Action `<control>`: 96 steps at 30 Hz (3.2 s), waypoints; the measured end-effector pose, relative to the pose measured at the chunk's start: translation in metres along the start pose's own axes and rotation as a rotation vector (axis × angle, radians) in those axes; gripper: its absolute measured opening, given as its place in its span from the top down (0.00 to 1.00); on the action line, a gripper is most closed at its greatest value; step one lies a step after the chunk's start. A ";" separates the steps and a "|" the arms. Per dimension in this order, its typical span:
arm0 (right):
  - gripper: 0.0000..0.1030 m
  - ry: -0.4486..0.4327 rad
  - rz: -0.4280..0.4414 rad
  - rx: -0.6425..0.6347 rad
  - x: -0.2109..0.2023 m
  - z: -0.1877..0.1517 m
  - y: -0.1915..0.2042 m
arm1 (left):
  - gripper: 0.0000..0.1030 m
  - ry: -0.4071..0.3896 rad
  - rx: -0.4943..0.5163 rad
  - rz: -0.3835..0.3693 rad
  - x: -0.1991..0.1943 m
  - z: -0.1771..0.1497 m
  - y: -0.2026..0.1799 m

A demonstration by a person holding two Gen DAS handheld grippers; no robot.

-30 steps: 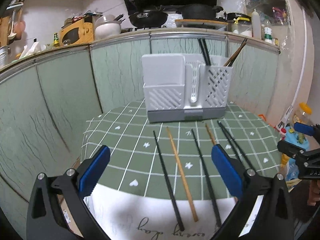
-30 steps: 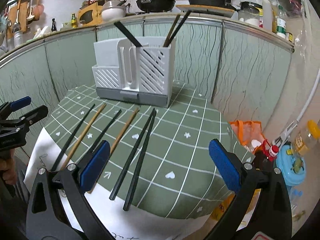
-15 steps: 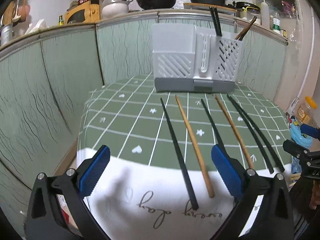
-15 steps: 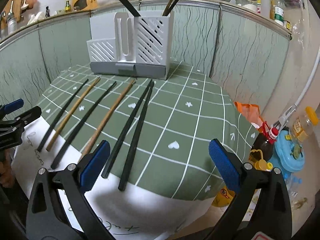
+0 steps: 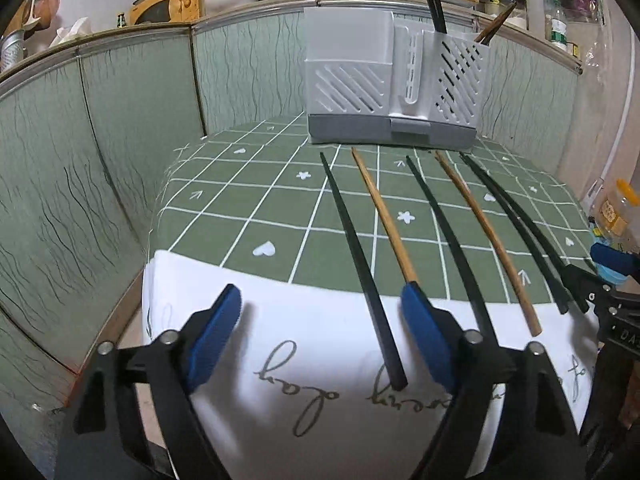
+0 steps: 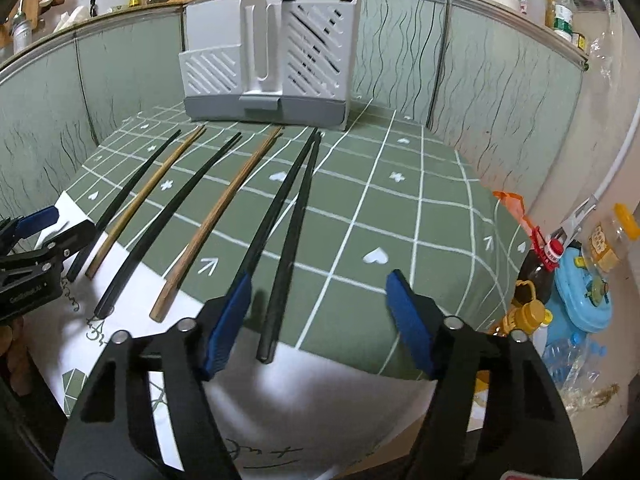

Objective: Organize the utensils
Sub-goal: 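Close the left tool on a black chopstick while the right tool grasps another black chopstick, then lift both black chopsticks with both tools and carry them toward the white holder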

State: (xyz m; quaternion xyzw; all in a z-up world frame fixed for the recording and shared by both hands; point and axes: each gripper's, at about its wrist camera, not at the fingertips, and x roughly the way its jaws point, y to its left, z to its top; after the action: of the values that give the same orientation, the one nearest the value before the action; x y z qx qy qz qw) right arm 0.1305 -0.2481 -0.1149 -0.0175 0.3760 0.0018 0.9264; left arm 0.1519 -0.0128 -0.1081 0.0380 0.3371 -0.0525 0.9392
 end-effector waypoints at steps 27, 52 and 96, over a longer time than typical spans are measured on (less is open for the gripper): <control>0.94 -0.036 0.025 0.042 -0.018 0.013 -0.005 | 0.92 -0.042 -0.036 0.003 -0.020 0.010 0.002; 0.94 -0.204 0.100 0.047 -0.092 0.121 -0.030 | 0.92 -0.150 0.011 -0.064 -0.080 0.130 0.030; 0.94 -0.310 0.287 -0.040 -0.147 0.326 -0.089 | 0.93 -0.224 0.201 -0.528 -0.089 0.327 -0.040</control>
State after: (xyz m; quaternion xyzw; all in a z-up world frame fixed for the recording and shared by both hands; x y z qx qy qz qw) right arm 0.2535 -0.3242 0.2237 0.0184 0.2274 0.1439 0.9629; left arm 0.2844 -0.0805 0.1994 0.0358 0.2227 -0.3319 0.9159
